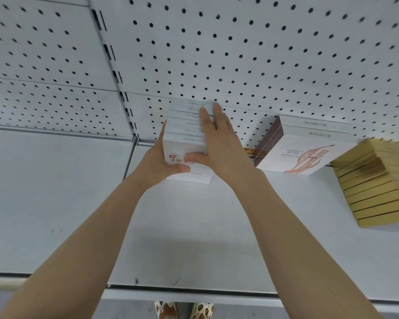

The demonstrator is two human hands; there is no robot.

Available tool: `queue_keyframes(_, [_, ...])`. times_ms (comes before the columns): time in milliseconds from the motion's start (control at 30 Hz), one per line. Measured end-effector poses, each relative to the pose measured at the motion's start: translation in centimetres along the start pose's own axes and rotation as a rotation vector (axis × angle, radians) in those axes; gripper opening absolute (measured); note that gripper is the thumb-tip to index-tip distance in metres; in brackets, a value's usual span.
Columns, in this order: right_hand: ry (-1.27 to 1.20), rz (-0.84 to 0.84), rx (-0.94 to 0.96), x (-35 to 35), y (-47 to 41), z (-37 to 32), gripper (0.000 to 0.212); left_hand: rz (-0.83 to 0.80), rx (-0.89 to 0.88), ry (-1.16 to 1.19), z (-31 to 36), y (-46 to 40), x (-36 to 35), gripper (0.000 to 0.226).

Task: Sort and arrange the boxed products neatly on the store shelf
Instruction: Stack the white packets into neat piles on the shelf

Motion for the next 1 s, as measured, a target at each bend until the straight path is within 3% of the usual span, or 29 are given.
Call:
queue_keyframes(533, [0.058, 0.093, 0.095, 1.7, 2.5, -0.5, 0.11, 0.043, -0.083, -0.136, 3.2, 2.4, 2.0, 0.086])
queue_keyframes(933, [0.007, 0.114, 0.088, 2.6, 4.7, -0.7, 0.105, 0.1, -0.014, -0.238, 2.9, 4.6, 2.7, 0.082])
queue_keyframes(1000, [-0.06, 0.13, 0.077, 4.1, 6.2, -0.1, 0.096, 0.238, -0.013, -0.289, 3.3, 5.7, 3.9, 0.066])
Point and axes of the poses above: each hand's wrist, its own y-axis away from the middle knuckle, its own x-axis out of the back of the hand, z = x × y, the point moved 7 cm from there along -y, towards the middle knuckle, and after that the axes turned 9 degrees about -x, right-handed, at the moved point
